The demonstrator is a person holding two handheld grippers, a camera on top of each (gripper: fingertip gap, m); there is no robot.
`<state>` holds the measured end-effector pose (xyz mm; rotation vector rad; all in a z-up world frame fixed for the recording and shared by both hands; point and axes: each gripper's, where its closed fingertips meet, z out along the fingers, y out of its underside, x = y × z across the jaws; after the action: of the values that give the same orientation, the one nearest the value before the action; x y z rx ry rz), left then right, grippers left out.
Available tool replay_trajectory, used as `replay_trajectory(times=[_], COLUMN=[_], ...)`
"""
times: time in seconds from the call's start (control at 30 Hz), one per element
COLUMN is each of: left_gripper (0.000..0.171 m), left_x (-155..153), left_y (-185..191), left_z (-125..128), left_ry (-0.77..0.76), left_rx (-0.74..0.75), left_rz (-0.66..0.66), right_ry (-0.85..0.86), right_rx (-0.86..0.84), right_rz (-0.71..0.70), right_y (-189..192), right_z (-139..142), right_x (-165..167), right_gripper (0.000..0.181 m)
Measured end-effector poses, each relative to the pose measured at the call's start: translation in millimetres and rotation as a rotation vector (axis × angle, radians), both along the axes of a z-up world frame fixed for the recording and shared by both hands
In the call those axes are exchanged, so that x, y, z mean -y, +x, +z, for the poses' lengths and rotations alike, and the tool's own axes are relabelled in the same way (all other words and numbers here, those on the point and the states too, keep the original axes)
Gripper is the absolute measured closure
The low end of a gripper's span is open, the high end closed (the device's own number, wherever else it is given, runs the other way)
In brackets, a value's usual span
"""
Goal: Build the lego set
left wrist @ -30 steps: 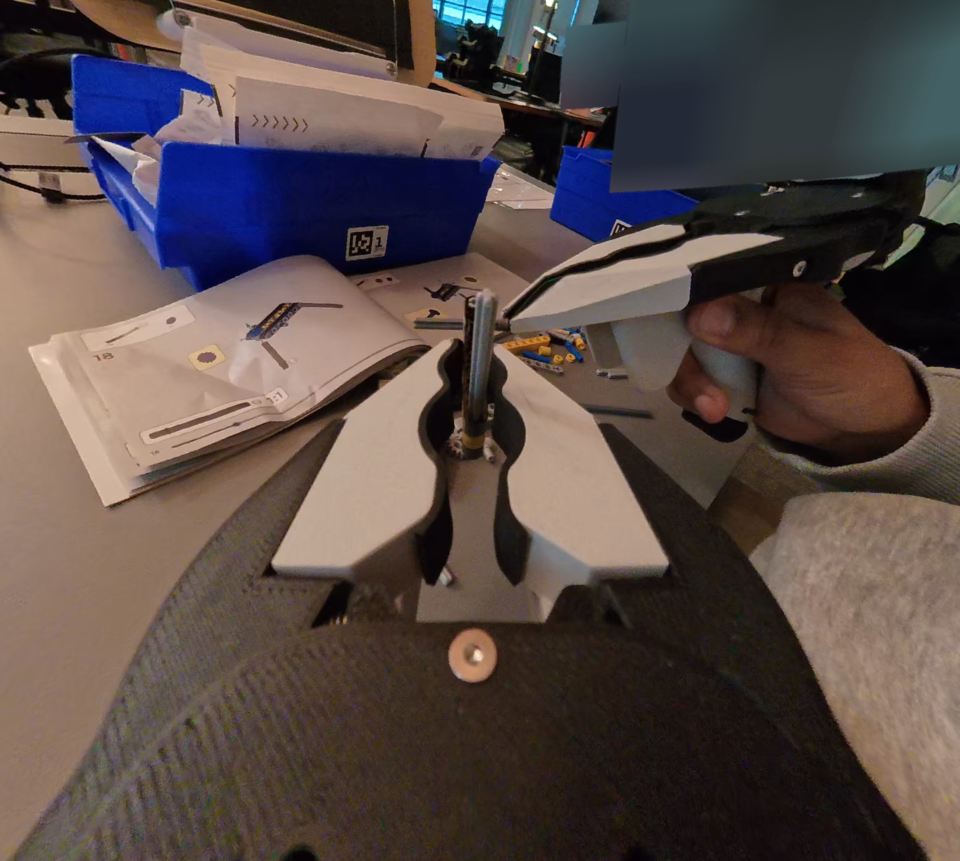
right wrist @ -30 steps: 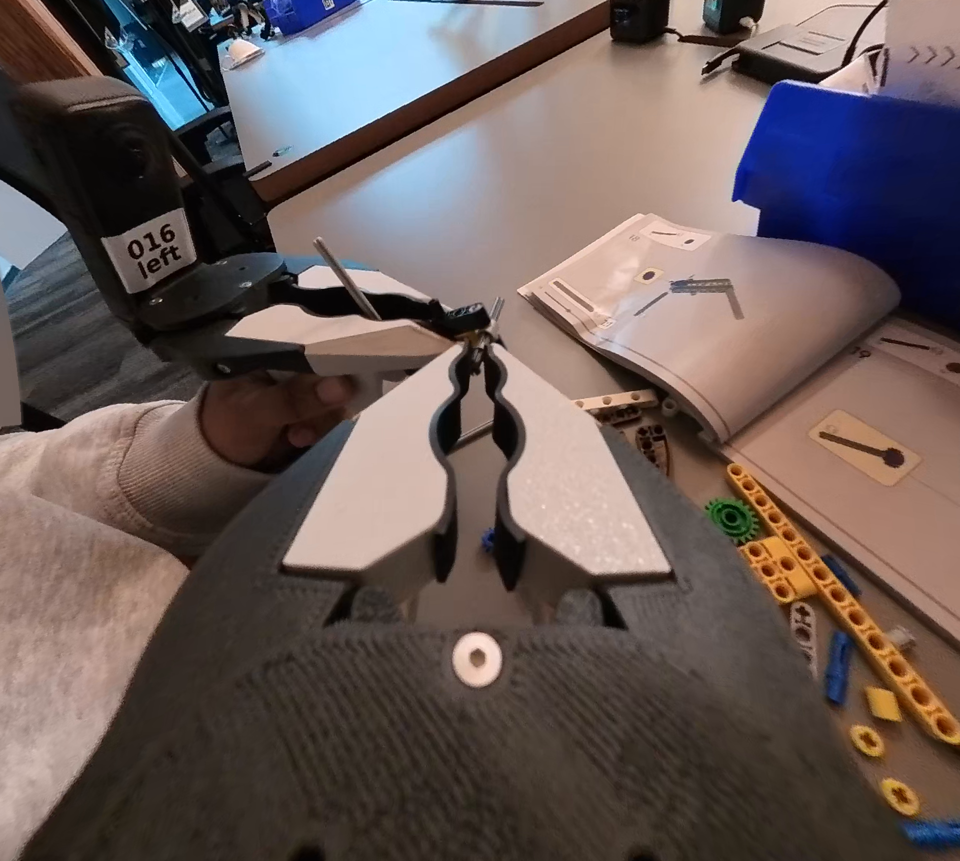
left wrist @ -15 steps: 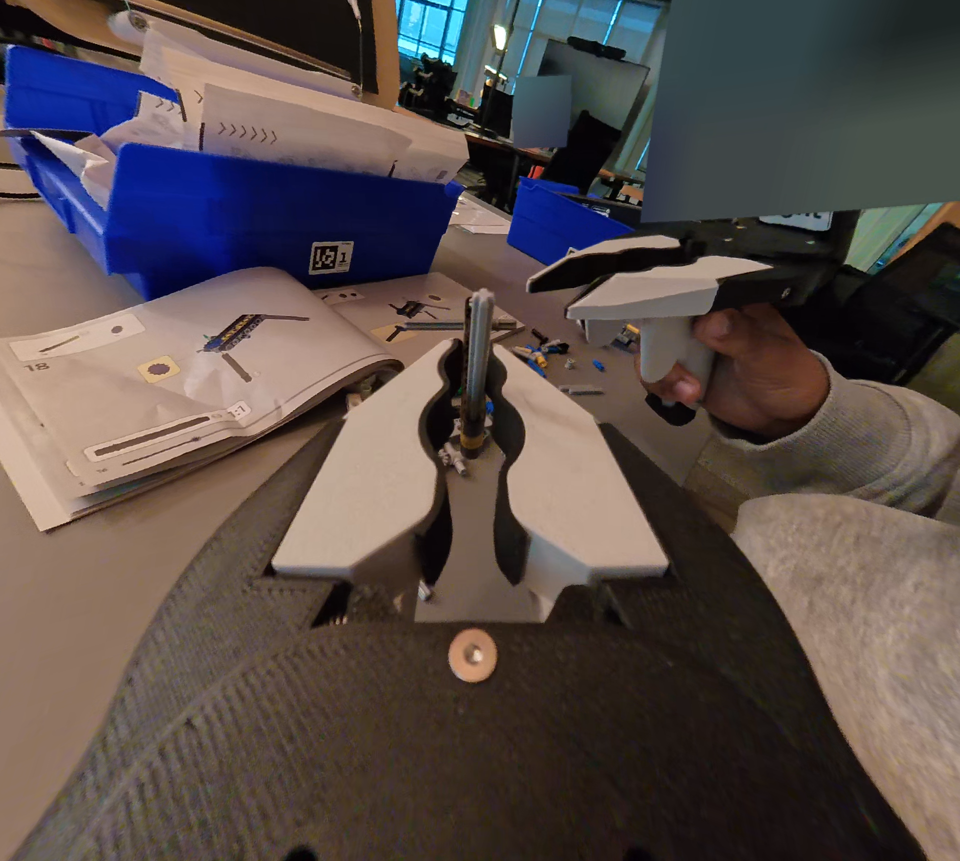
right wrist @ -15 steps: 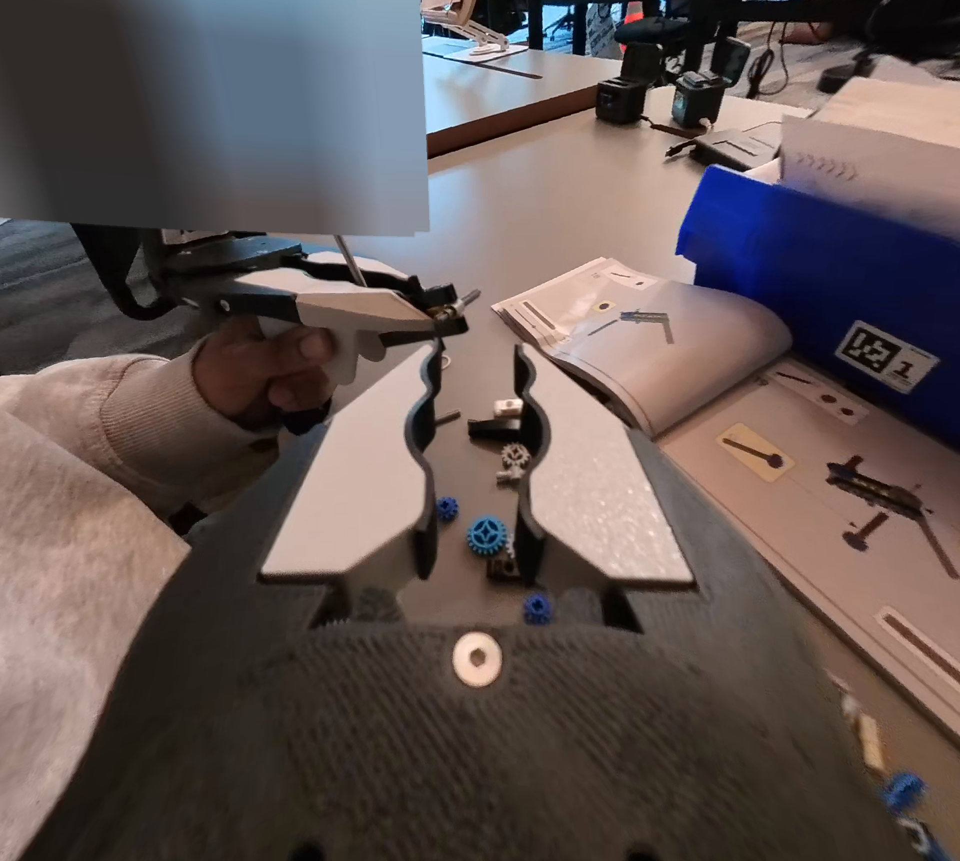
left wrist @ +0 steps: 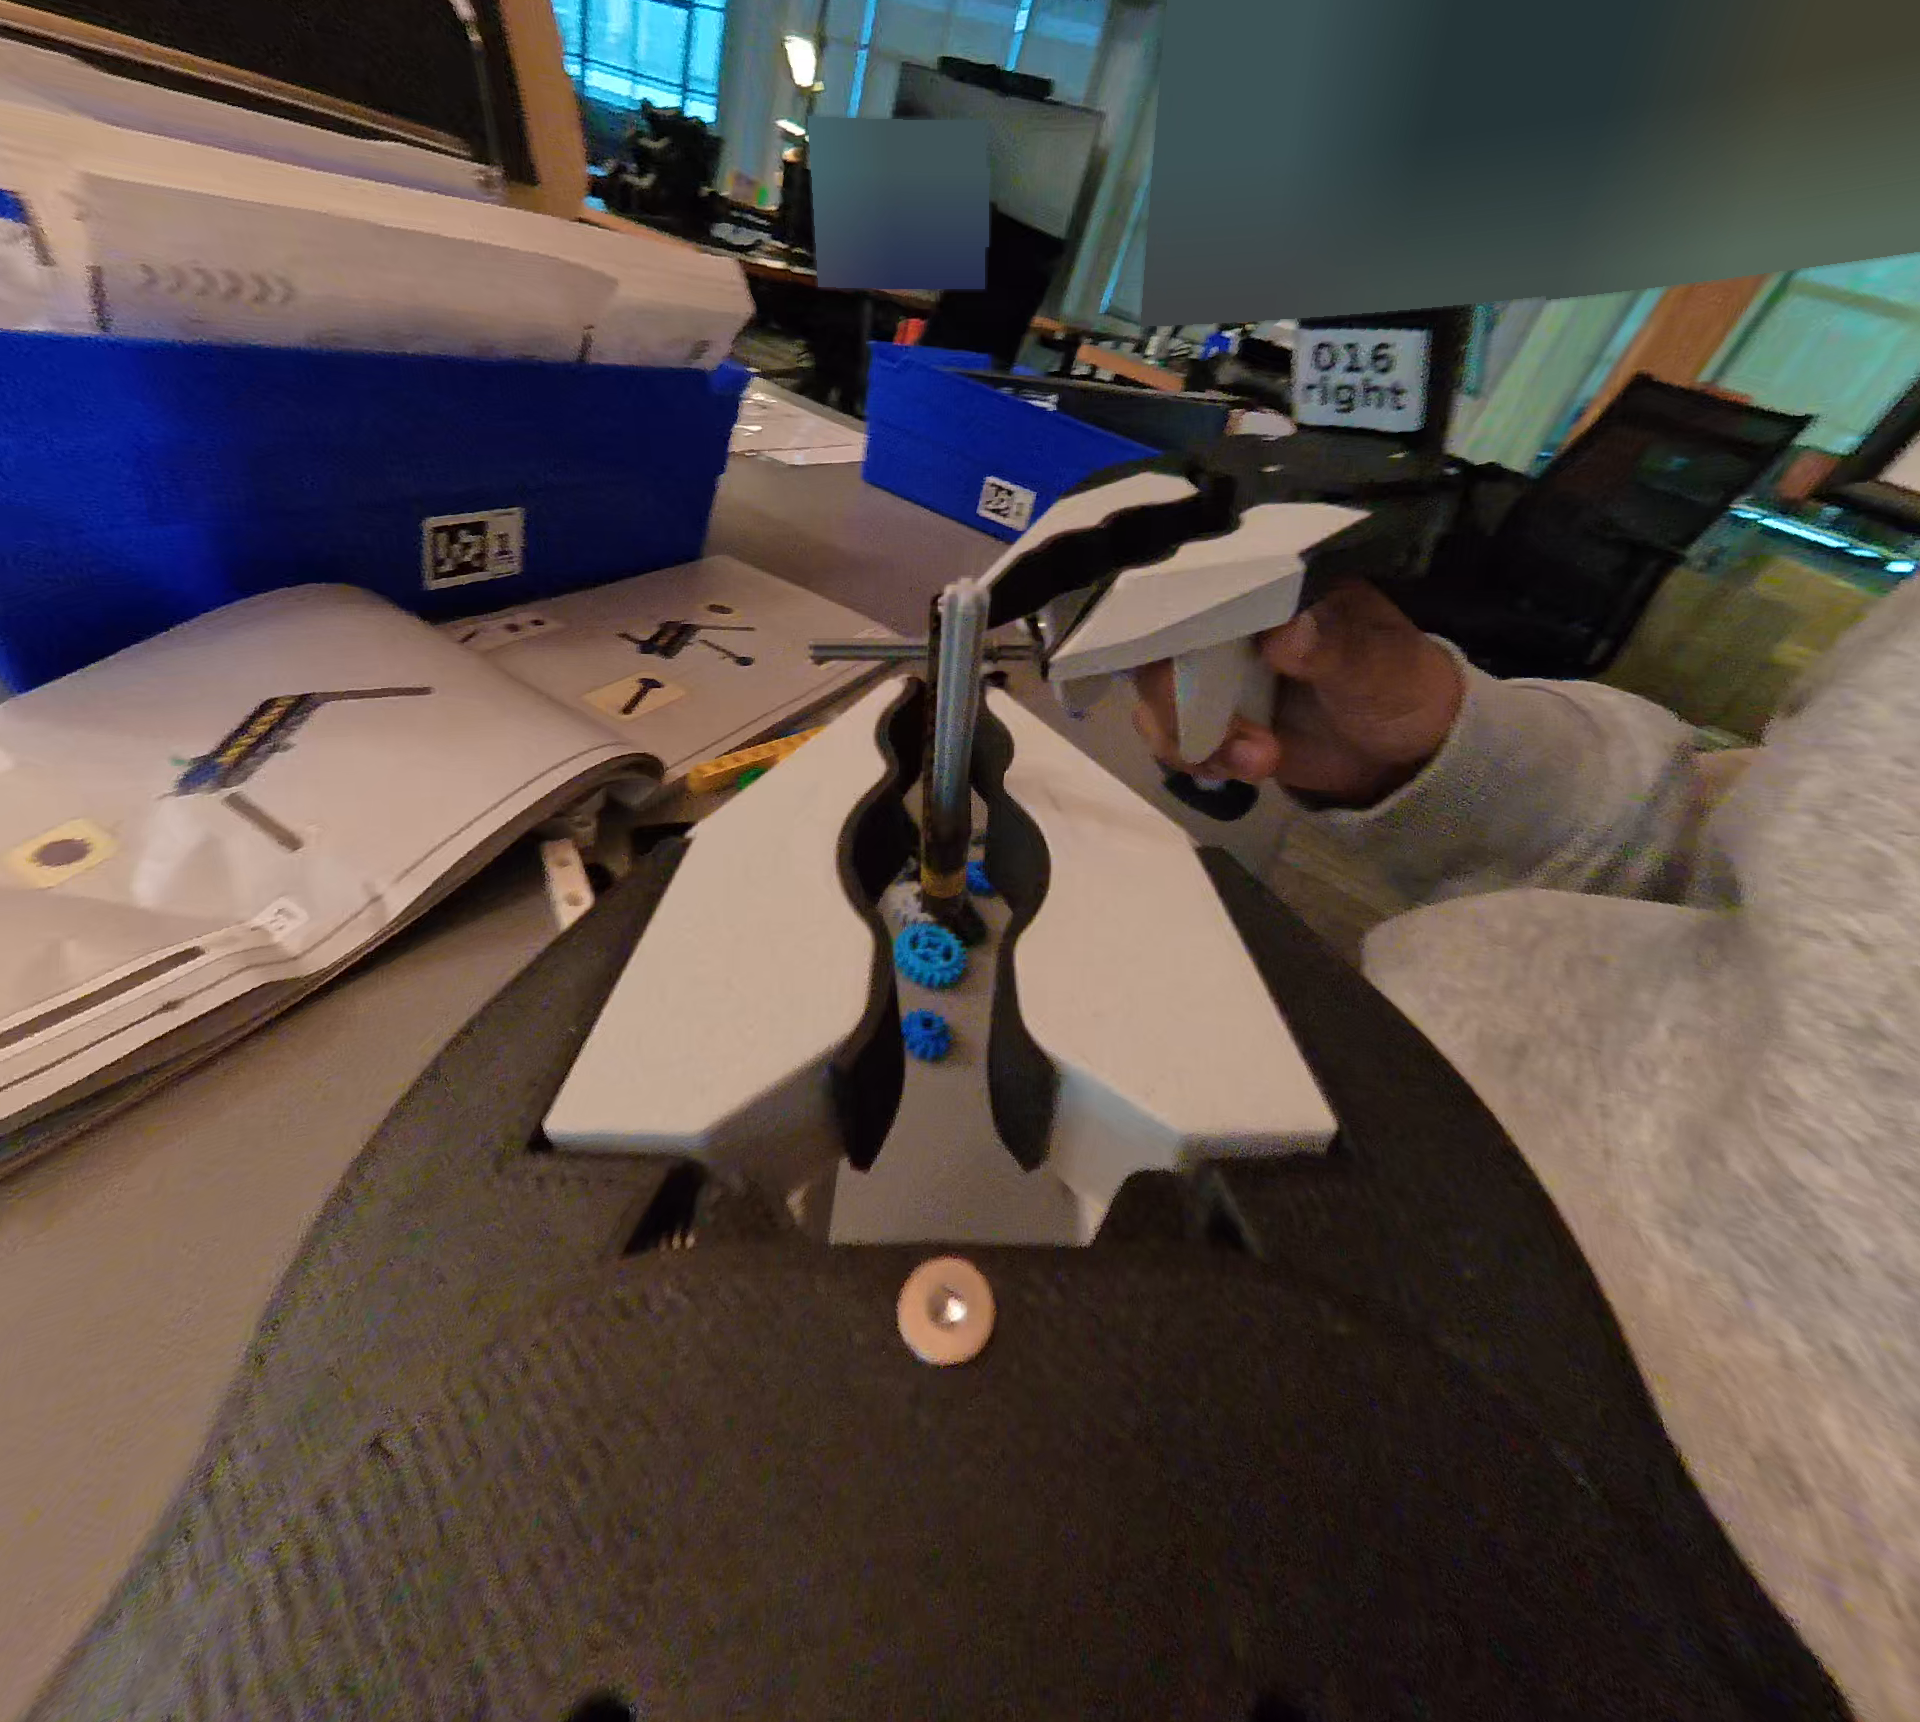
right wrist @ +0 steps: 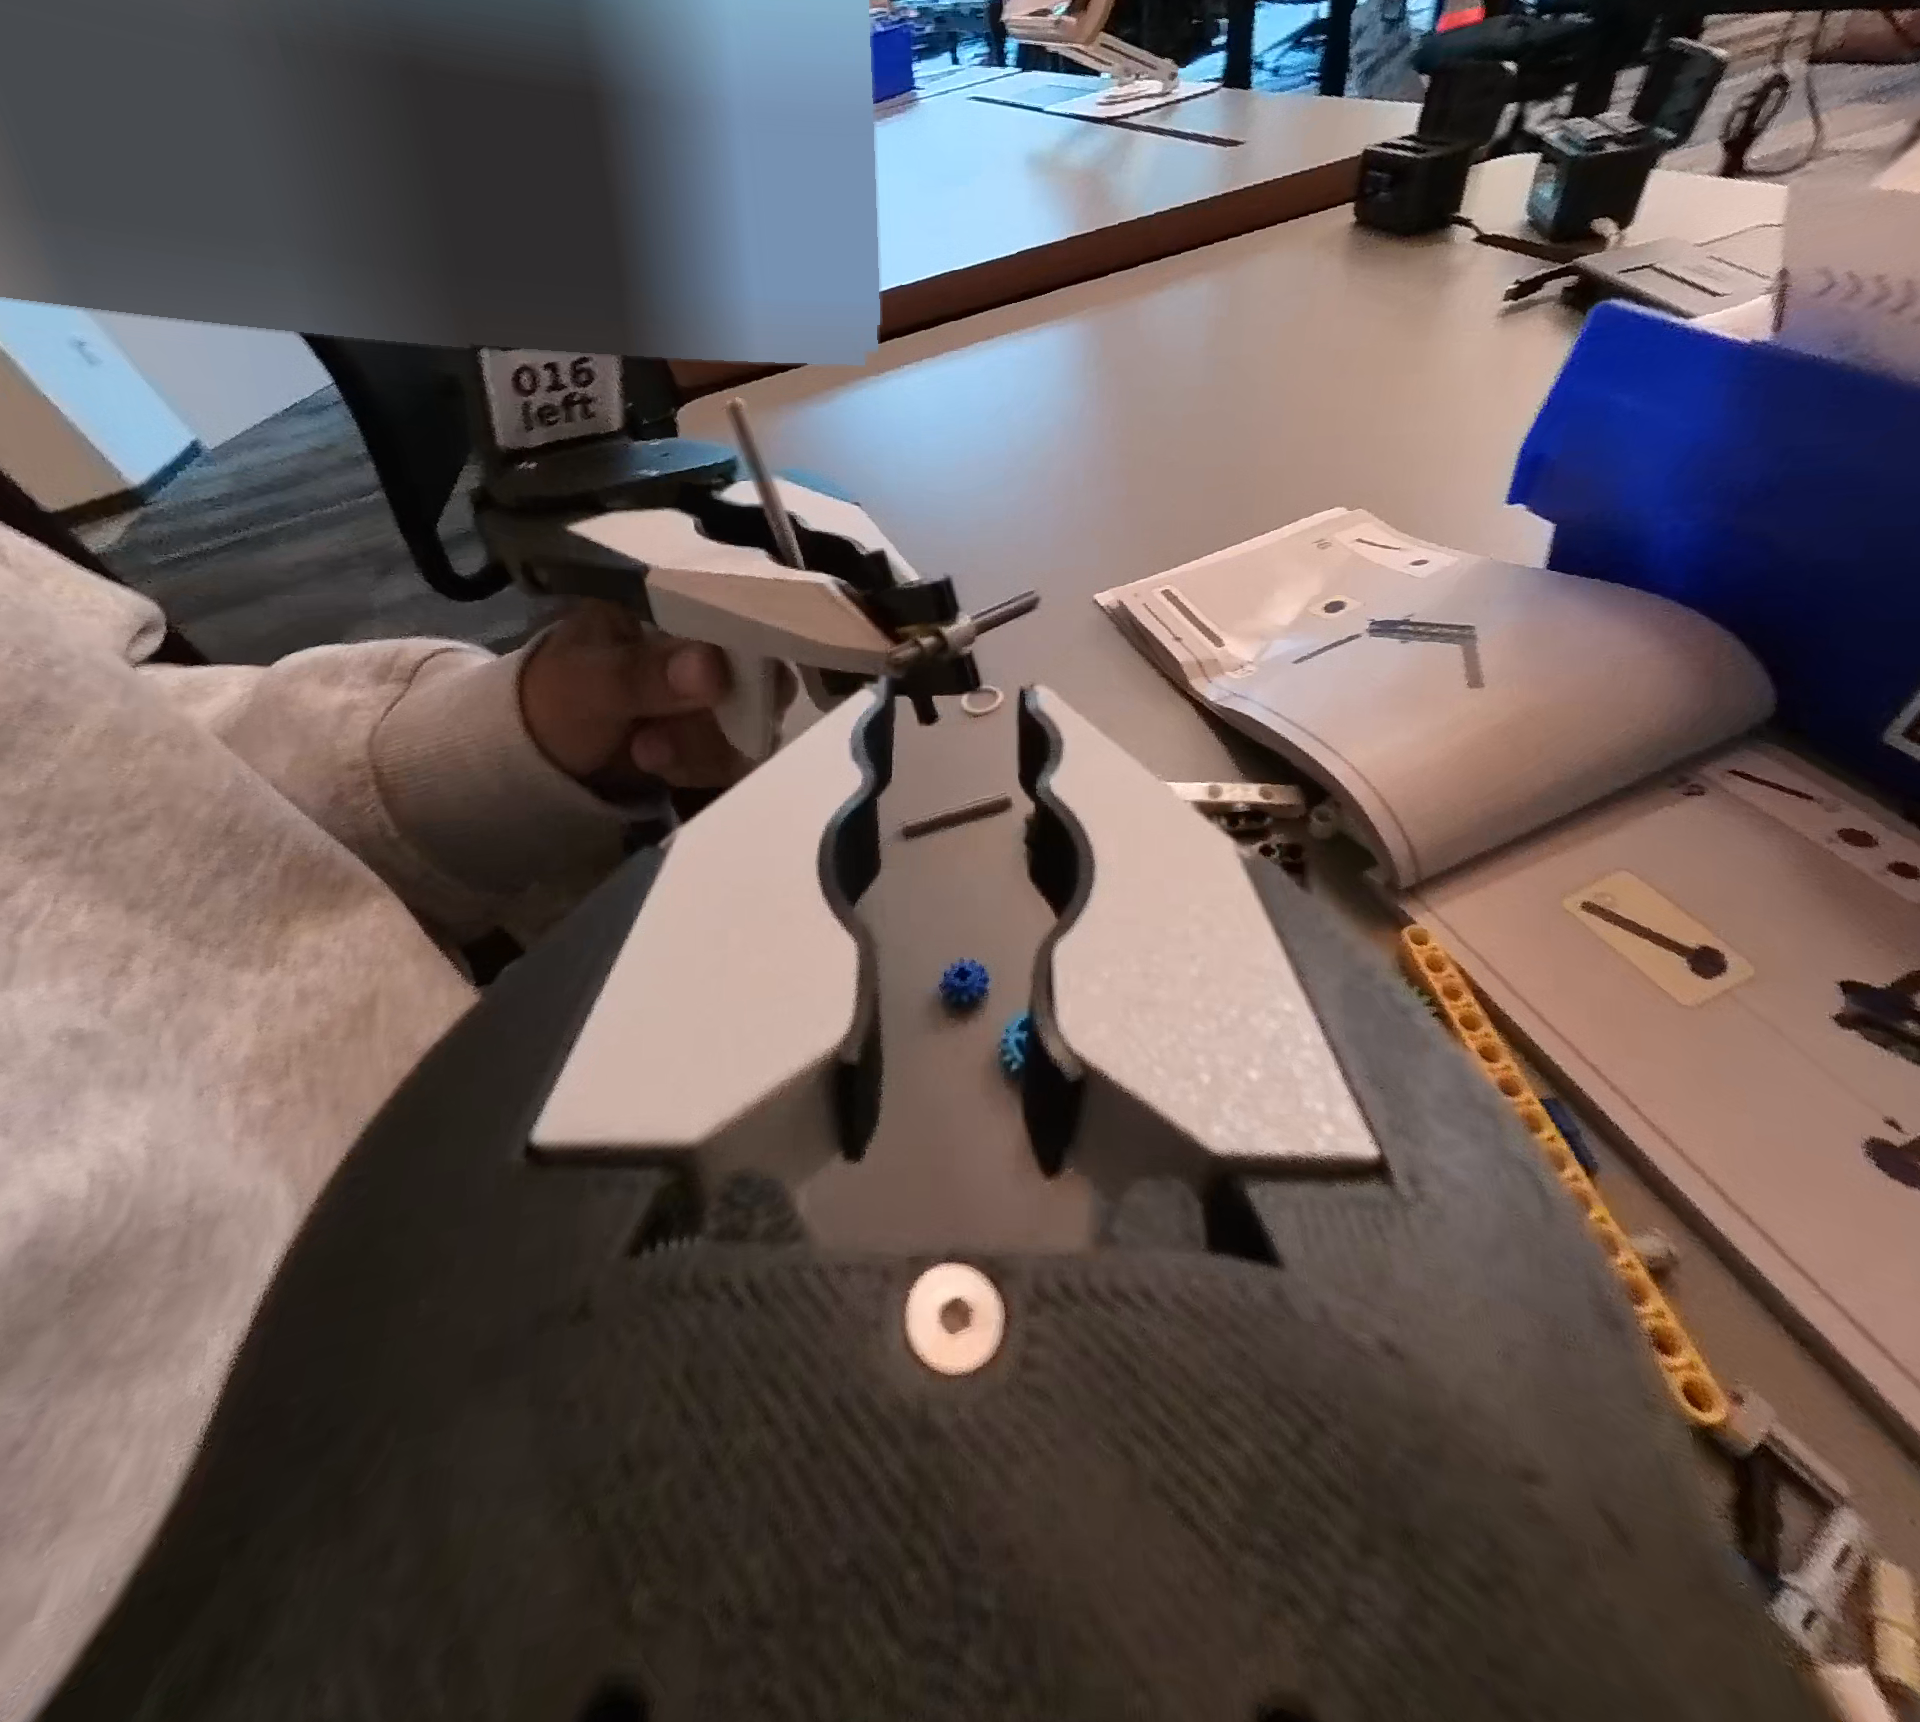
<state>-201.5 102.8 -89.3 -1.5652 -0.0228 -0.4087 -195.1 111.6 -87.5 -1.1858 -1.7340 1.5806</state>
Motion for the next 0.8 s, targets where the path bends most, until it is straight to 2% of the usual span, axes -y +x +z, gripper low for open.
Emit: replay_trajectory(times=[0.13, 0.33, 0.57, 0.7, 0.8], left_gripper=[0.166, 0.166, 0.166, 0.166, 0.166], left_x=[1.5, 1.9, 2.0, 1.5, 0.9], left_y=[16.0, 29.8, 28.8, 30.5, 31.4], left_z=[4.6, 4.1, 4.1, 2.6, 1.3], left_ry=[0.029, 0.03, 0.03, 0.023, 0.016], left_rx=[0.029, 0.008, 0.011, 0.0, -0.007], left_rz=[-0.108, -0.178, -0.177, -0.181, -0.182], right_ry=[-0.048, -0.123, -0.207, -0.284, -0.281], right_rx=[-0.006, 0.005, 0.001, -0.008, 0.003], right_rz=[0.09, 0.126, 0.145, 0.156, 0.154], right_y=[10.0, 17.7, 28.3, 32.3, 32.9], right_z=[0.8, 0.4, 6.4, 12.4, 10.0], right_x=[6.8, 7.5, 1.3, -0.4, -0.1], right_gripper=[0.154, 0.173, 0.155, 0.152, 0.15])
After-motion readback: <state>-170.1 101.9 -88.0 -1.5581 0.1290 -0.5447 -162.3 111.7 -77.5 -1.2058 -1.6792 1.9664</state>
